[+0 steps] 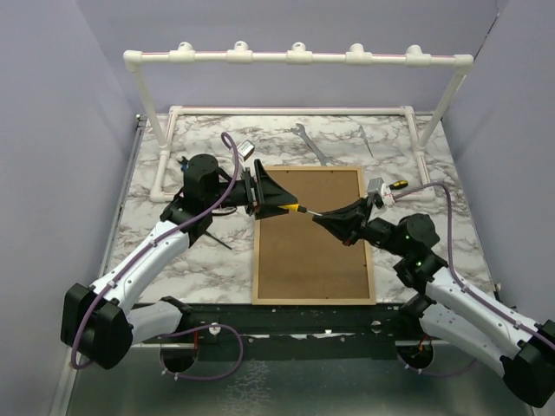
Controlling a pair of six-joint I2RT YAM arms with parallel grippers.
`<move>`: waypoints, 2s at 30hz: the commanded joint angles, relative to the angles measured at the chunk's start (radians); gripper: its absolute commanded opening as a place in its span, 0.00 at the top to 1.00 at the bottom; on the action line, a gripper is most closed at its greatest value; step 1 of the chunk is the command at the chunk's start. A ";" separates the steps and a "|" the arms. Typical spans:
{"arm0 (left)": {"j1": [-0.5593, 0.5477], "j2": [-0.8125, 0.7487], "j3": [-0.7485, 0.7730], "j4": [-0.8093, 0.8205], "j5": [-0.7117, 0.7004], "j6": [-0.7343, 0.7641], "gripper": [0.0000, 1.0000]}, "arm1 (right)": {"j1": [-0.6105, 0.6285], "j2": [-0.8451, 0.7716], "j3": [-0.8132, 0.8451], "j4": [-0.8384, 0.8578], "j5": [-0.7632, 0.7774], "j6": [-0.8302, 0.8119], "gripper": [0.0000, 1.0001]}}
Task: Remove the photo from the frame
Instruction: Adjust the screwdriver.
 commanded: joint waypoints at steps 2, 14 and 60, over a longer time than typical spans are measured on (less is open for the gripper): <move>0.005 -0.061 -0.054 0.027 -0.002 0.161 0.13 | 0.005 0.074 0.083 -0.152 -0.099 0.216 0.99; 0.007 -0.182 -0.158 0.093 -0.018 0.217 0.28 | -0.018 0.216 0.225 -0.315 -0.255 0.382 0.99; 0.019 -0.094 -0.157 0.103 0.143 0.220 0.81 | -0.238 0.452 0.347 -0.414 -0.759 0.335 0.99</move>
